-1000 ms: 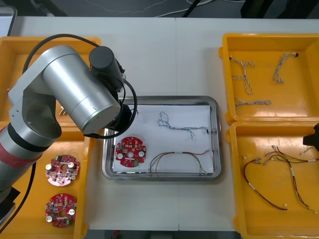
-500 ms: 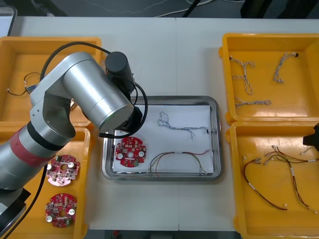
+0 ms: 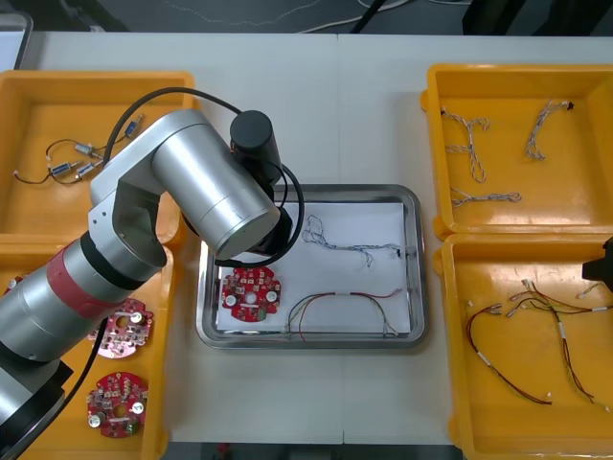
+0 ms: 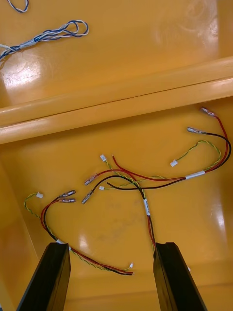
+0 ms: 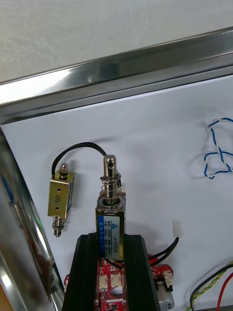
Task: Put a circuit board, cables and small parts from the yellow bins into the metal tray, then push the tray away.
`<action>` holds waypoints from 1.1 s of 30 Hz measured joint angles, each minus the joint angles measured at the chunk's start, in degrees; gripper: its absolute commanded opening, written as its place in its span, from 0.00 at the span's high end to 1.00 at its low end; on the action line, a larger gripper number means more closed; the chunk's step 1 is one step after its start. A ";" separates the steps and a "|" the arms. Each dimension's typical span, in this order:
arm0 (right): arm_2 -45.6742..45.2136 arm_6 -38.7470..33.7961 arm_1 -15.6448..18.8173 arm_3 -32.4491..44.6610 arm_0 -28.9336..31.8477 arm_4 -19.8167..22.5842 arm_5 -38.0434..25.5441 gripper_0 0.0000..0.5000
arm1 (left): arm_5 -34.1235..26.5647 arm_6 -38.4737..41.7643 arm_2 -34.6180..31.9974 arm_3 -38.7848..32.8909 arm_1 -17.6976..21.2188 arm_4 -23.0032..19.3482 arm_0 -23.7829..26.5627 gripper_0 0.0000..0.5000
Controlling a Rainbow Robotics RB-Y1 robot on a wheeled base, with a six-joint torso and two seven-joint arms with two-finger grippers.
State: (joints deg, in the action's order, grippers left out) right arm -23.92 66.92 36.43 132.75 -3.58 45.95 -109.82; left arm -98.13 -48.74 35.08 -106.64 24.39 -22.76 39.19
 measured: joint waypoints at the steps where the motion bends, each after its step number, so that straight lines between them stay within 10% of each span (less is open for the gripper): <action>1: 0.00 0.00 0.00 0.00 0.00 0.00 0.00 0.00 | 0.27 0.00 0.26 0.22 0.00 0.01 0.03 1.00; 33: 0.00 0.00 0.00 0.00 0.00 0.00 0.00 0.00 | 4.53 4.71 3.78 4.66 -0.54 0.91 0.57 0.90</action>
State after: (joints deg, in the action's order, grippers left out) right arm -23.92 66.92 36.43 132.75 -3.58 45.95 -109.82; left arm -93.60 -44.03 38.87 -101.98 23.86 -21.85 39.76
